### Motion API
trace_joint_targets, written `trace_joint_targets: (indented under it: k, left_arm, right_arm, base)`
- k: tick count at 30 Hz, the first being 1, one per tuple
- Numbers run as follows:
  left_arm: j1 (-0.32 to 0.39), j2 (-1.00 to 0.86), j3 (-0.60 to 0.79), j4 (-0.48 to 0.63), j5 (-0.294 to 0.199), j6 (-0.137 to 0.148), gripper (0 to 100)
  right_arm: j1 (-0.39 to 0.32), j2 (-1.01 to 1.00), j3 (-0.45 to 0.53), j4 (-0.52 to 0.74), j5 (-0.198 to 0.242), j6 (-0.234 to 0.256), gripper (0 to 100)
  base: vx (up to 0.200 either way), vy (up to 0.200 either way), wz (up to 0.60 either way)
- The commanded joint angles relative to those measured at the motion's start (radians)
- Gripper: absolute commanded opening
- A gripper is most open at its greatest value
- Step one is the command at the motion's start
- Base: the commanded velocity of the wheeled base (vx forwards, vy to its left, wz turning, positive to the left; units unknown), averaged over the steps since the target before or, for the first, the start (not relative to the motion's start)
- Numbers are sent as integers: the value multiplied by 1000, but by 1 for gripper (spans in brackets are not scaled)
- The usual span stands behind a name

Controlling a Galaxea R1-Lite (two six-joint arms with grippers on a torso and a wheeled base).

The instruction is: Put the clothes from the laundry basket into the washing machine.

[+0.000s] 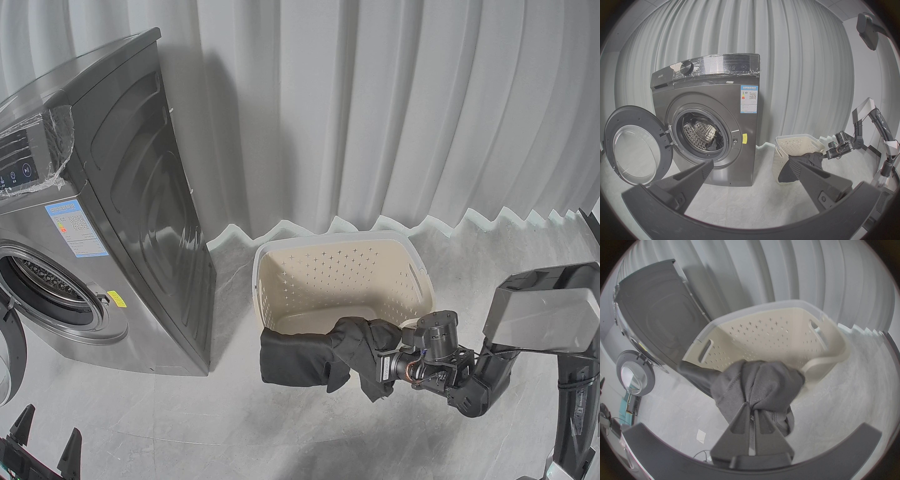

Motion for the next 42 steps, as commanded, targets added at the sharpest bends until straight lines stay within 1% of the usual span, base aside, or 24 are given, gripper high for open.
trace_joint_targets:
  k: [1, 2, 4, 9, 15, 19, 26, 30, 34, 38, 42]
  left_arm:
    - [0, -16, 15, 0, 0, 0, 100]
    - [0, -16, 15, 0, 0, 0, 100]
    - [0, -16, 15, 0, 0, 0, 100]
    - [0, -16, 15, 0, -2, 0, 100]
    - [0, -16, 15, 0, 0, 0, 100]
    - [0, -16, 15, 0, -2, 0, 100]
    - [0, -15, 15, 0, -2, 0, 100]
    - [0, -16, 15, 0, -2, 0, 100]
    - [0, -16, 15, 0, -2, 0, 100]
    - [0, -16, 15, 0, -2, 0, 100]
    - [0, -16, 15, 0, 0, 0, 100]
  right_arm:
    - [69, -185, 147, -88, 1, -1, 0]
    - [69, -185, 147, -88, 1, -1, 0]
    - [91, -263, 204, -105, 1, 2, 0]
    - [99, -323, 244, -107, 1, 3, 0]
    - [109, -361, 247, -110, 1, 3, 0]
    - [114, -377, 225, -114, 1, 3, 0]
    - [119, -449, 202, -160, 1, -1, 0]
    - [125, -528, 201, -163, 2, -30, 0]
    - [143, -594, 201, -162, 2, -38, 0]
    - [152, -702, 208, -162, 4, -67, 0]
    - [152, -746, 210, -162, 4, -84, 0]
  base:
    - [0, 0, 0]
    - [0, 0, 0]
    - [0, 0, 0]
    - [0, 0, 0]
    - [0, 0, 0]
    - [0, 0, 0]
    - [0, 0, 0]
    - [0, 0, 0]
    - [0, 0, 0]
    - [0, 0, 0]
    - [0, 0, 0]
